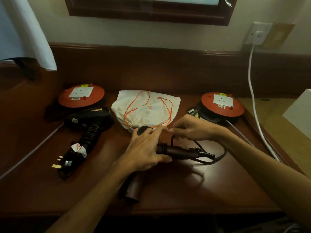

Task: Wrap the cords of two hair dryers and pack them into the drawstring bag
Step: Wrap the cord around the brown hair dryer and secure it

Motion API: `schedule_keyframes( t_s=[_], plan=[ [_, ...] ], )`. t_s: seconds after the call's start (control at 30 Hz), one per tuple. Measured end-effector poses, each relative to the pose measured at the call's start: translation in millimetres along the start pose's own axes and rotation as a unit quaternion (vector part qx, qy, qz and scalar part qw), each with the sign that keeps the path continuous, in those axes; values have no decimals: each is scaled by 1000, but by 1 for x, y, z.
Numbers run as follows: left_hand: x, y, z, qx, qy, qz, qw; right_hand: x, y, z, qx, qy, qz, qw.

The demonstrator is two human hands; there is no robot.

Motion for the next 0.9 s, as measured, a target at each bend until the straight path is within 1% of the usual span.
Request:
schedule_keyframes(
  t_s=[0.1, 0.2, 0.27, 0.33, 0.37, 0.4, 0.47, 0.5, 0.53, 0.6, 0.67, 0.73, 0.83, 0.9],
  plan=[
    [1, -1, 0, 12, 1, 12, 1000, -9, -1, 15, 10, -11, 44, 999],
    [4, 1, 0, 48, 17, 19, 999, -15, -1, 23, -29, -11, 103, 994],
    [6, 4, 2, 43, 20, 16, 999, -18, 1, 25, -43, 7, 112, 993],
    [6, 6, 1, 47, 19, 13, 999, -21, -2, 26, -67, 21, 93, 993],
    [5, 7, 0, 53, 18, 5, 998, -22, -6, 29, -102, 24, 78, 991],
    [5, 7, -1, 55, 17, -6, 998, -23, -11, 30, -159, 32, 58, 985],
    [4, 8, 0, 46, 8, -27, 999, -28, -21, 30, -270, 67, 5, 961],
    [4, 8, 1, 37, 1, -39, 999, -33, -23, 30, -289, 81, -12, 954],
    [3, 8, 4, 25, -4, -54, 998, -38, -21, 28, -284, 89, -18, 955],
    [2, 7, 6, 2, -7, -85, 996, -52, -11, 29, -233, 89, -12, 968],
    [1, 6, 7, -9, -6, -106, 994, -65, 1, 32, -176, 83, -14, 981],
    [1, 4, 10, -31, -5, -122, 992, -76, 16, 29, -151, 90, -21, 984],
    [1, 2, 18, -82, -8, -135, 987, -90, 42, 19, -134, 100, -50, 985],
    [3, 3, 23, -101, -12, -136, 985, -91, 60, 17, -75, 86, -77, 991]
  ],
)
Point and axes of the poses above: each hand's wrist, its own x-axis towards the middle knuckle, its own y-axis out of the palm, z = x × y, the point moved 2 cm from there along x, towards the middle knuckle, and after that the axes turned 8 degrees about -y, right-handed, at the moved point
